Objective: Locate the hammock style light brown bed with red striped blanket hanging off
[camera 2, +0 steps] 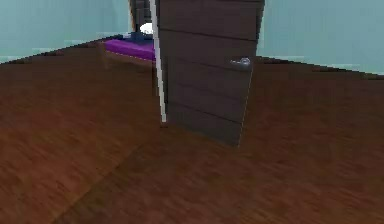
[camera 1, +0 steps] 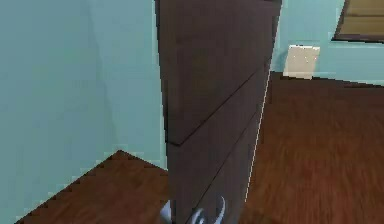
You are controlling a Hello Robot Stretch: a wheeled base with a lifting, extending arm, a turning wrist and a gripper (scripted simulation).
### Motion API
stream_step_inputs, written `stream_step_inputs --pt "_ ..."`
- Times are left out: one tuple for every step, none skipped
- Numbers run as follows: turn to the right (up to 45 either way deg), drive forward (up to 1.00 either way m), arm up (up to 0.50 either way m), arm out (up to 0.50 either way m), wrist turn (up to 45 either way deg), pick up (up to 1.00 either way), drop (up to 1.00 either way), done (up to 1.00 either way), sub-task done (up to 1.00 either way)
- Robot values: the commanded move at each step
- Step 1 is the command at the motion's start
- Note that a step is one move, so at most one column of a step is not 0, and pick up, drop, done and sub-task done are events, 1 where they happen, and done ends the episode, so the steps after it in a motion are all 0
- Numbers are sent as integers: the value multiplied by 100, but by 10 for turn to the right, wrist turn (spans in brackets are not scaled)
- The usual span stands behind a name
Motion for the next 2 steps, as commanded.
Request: stream_step_inputs --pt "-450 0 0 0 0 0 0 0 0" --pt "-450 0 0 0 0 0 0 0 0"
